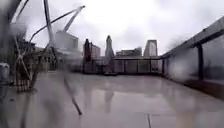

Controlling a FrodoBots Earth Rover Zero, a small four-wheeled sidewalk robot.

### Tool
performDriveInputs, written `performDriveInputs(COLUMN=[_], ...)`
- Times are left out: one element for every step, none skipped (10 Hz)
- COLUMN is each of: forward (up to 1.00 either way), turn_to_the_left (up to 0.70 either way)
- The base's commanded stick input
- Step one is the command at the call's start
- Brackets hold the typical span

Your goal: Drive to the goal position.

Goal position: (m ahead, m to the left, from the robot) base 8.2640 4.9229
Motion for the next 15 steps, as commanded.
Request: performDriveInputs(forward=[0.7, 0.7, 0.7, 0.7, 0.7, 0.7, 0.7, 0.7, 0.7, 0.7, 0.7, 0.7, 0.7, 0.7, 0.7], turn_to_the_left=[0.0, 0.0, 0.0, 0.0, 0.0, 0.0, 0.0, 0.0, 0.0, 0.0, 0.0, 0.0, 0.0, 0.0, 0.0])
